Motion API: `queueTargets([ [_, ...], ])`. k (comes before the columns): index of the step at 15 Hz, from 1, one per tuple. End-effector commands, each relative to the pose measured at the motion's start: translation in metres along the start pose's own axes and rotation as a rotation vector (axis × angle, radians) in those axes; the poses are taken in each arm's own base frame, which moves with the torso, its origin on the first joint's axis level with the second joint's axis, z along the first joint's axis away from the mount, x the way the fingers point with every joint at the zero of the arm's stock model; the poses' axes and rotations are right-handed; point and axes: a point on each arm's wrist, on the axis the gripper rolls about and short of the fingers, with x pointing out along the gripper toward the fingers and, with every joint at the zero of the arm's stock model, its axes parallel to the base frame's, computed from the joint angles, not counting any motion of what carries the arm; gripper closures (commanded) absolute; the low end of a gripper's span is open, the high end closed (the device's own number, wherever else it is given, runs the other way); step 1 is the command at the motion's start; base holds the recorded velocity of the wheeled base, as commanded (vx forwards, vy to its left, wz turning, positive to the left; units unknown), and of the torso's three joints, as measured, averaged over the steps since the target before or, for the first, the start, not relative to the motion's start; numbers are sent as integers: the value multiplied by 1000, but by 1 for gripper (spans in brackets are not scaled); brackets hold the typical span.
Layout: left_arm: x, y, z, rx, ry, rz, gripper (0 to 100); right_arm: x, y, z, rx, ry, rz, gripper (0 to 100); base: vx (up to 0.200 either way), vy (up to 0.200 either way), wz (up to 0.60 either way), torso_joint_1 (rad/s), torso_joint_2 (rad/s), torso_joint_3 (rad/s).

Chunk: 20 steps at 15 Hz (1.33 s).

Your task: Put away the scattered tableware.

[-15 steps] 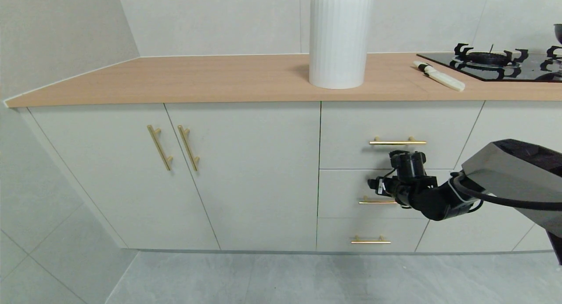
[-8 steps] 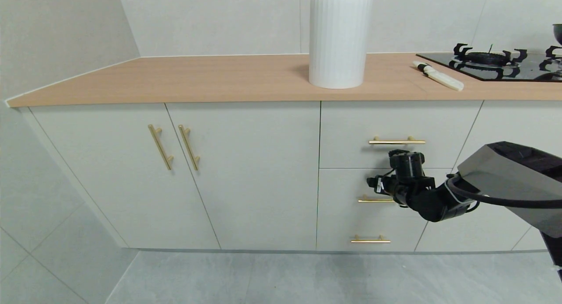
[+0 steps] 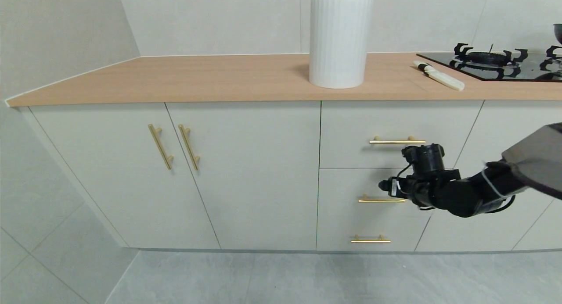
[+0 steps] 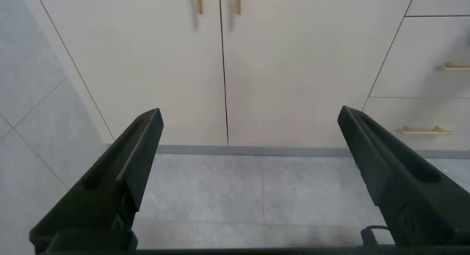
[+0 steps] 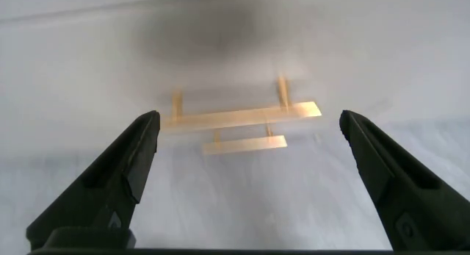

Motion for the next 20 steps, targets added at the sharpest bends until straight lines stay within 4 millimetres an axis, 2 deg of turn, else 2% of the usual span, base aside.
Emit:
queueTargets([
  [1, 0, 0, 0, 1, 0, -1, 0, -102, -17, 32, 6, -55, 29, 0, 0, 0, 0, 0, 0, 0],
  [2, 0, 0, 0, -1, 2, -1, 0, -142, -24, 36, 2, -94, 47, 0, 0, 0, 0, 0, 0, 0],
  [3, 0, 0, 0, -1, 2, 1, 0, -161, -27, 36, -1, -112, 56, 0, 0, 0, 0, 0, 0, 0],
  [4, 0, 0, 0, -1, 0, -1, 0, -205, -39, 33, 2, -168, 73, 0, 0, 0, 0, 0, 0, 0],
  [5, 0, 0, 0, -1, 2, -1, 0, -238, -50, 26, -12, -223, 70, 0, 0, 0, 0, 0, 0, 0],
  [9, 0, 0, 0, -1, 2, 1, 0, -329, -97, -23, -81, -456, 1, 0, 0, 0, 0, 0, 0, 0],
  [10, 0, 0, 0, -1, 0, -1, 0, -339, -103, -30, -90, -488, -4, 0, 0, 0, 0, 0, 0, 0],
  [12, 0, 0, 0, -1, 0, 1, 0, -366, -126, -66, -150, -532, -135, 0, 0, 0, 0, 0, 0, 0],
  [13, 0, 0, 0, -1, 0, 1, 0, -373, -130, -74, -154, -548, -161, 0, 0, 0, 0, 0, 0, 0],
  [14, 0, 0, 0, -1, 2, -1, 0, -387, -136, -90, -155, -588, -177, 0, 0, 0, 0, 0, 0, 0],
  [16, 0, 0, 0, 1, 0, -1, 0, -398, -141, -106, -147, -605, -187, 0, 0, 0, 0, 0, 0, 0],
  [17, 0, 0, 0, -1, 0, -1, 0, -403, -144, -122, -142, -602, -212, 0, 0, 0, 0, 0, 0, 0],
  [20, 0, 0, 0, -1, 0, -1, 0, -402, -145, -154, -143, -614, -211, 0, 0, 0, 0, 0, 0, 0],
])
